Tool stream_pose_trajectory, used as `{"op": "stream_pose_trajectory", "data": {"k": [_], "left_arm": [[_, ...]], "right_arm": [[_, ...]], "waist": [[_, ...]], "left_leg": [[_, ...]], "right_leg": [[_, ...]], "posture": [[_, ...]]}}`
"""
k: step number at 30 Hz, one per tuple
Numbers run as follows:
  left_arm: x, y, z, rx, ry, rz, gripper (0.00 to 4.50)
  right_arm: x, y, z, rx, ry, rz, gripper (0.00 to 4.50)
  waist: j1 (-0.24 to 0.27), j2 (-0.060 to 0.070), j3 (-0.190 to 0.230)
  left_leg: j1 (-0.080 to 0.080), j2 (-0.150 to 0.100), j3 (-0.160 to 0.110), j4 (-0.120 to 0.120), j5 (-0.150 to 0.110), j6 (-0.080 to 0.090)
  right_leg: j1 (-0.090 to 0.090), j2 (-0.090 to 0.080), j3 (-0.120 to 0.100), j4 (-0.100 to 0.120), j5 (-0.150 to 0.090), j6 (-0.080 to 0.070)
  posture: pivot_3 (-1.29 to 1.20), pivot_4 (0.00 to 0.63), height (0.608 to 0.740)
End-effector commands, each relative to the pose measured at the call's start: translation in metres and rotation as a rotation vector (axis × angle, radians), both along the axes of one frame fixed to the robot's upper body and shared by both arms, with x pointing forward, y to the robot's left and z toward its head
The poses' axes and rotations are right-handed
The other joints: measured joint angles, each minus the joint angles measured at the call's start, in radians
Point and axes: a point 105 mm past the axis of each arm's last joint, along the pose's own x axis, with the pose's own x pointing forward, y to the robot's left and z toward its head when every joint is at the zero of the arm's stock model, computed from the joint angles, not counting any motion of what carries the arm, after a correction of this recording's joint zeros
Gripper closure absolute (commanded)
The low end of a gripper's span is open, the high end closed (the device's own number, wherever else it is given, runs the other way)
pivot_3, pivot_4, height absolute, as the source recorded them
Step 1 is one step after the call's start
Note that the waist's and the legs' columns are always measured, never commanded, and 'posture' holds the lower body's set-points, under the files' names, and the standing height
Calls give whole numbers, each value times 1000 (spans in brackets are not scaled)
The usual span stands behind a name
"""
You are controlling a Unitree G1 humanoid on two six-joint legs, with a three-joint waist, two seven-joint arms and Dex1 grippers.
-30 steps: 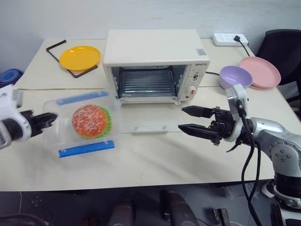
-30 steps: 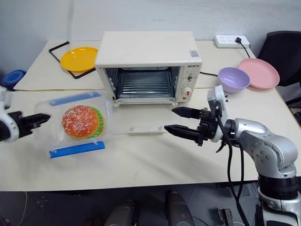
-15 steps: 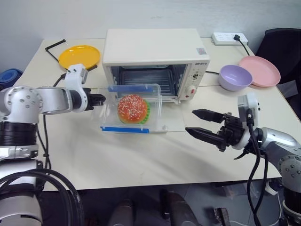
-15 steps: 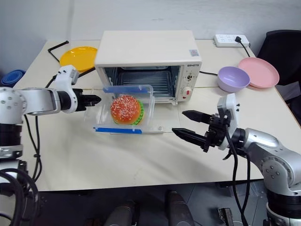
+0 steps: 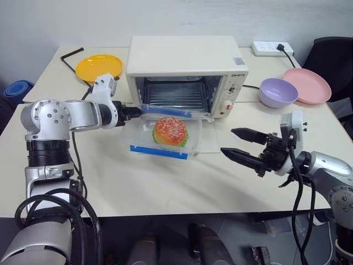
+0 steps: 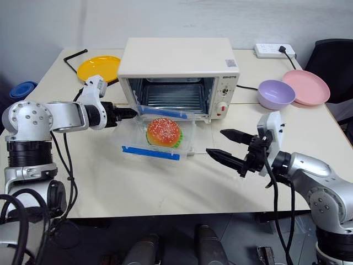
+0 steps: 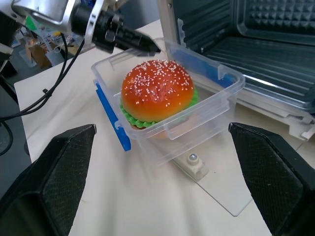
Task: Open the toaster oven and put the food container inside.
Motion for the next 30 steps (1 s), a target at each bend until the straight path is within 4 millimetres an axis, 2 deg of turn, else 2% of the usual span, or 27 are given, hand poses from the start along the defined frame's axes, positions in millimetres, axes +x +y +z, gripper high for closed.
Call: {"op": "stream_pose_trajectory", "data": {"k": [1,5,7,9,11,14,16,19,21,26,30], "left_arm": [[-12,1,32,-113,-129,-56,2052],[-31,-1,47,-175,-231,-160,2052],[-52,3,57,-214,-323,-267,2052],[-69,9,60,-211,-381,-350,2442],[-78,15,59,-197,-400,-400,2953],[-98,21,57,-174,-421,-525,3920],[-109,24,49,-110,-405,-601,4499],[-111,32,19,126,-361,-656,4500],[-108,33,10,192,-362,-672,4500],[-105,20,-22,338,-349,-768,4500],[-90,12,-38,391,-346,-771,4500]], "right_arm": [[-2,2,9,-11,-45,17,0],[-4,7,8,-8,-36,50,0],[-8,13,8,5,-20,94,0],[-11,18,8,16,-7,129,377],[-14,22,8,19,0,152,910],[-19,29,4,16,20,182,1962],[-21,33,-1,5,40,198,2665],[-20,43,-15,-14,83,206,3684],[-17,49,-27,-41,103,205,4400],[3,66,-37,-64,81,147,4456],[12,74,-42,-73,73,118,4456]], "waist": [[0,0,0],[1,0,0],[-2,0,0],[-9,0,0],[-8,0,0],[-6,0,0],[-7,0,0],[-9,0,0],[-7,0,0],[-2,0,0],[-1,0,0]], "left_leg": [[0,0,0,0,0,0],[0,0,0,0,0,-1],[0,0,0,0,0,-1],[0,1,1,0,0,-1],[0,1,0,0,-1,-1],[0,1,-1,0,0,-1],[0,1,0,0,0,-1],[0,1,0,0,-1,0],[1,1,1,-1,-1,1],[0,1,1,0,0,3],[-1,1,1,0,0,3]], "right_leg": [[0,0,0,0,0,0],[0,-1,1,-1,0,0],[0,-1,1,-1,0,0],[0,0,1,-1,0,0],[0,0,1,0,-1,-2],[0,0,1,0,-2,-3],[0,0,1,0,-2,-4],[0,-1,1,-1,-4,-7],[0,-1,2,-2,-6,-10],[1,-1,2,-4,-5,-9],[0,-1,1,-4,-2,-4]], "posture": [[0,150,740],[0,150,740],[0,150,740],[0,150,740],[0,150,740],[0,150,740],[0,150,740],[0,150,740],[0,150,740],[0,150,740],[0,150,740]]}}
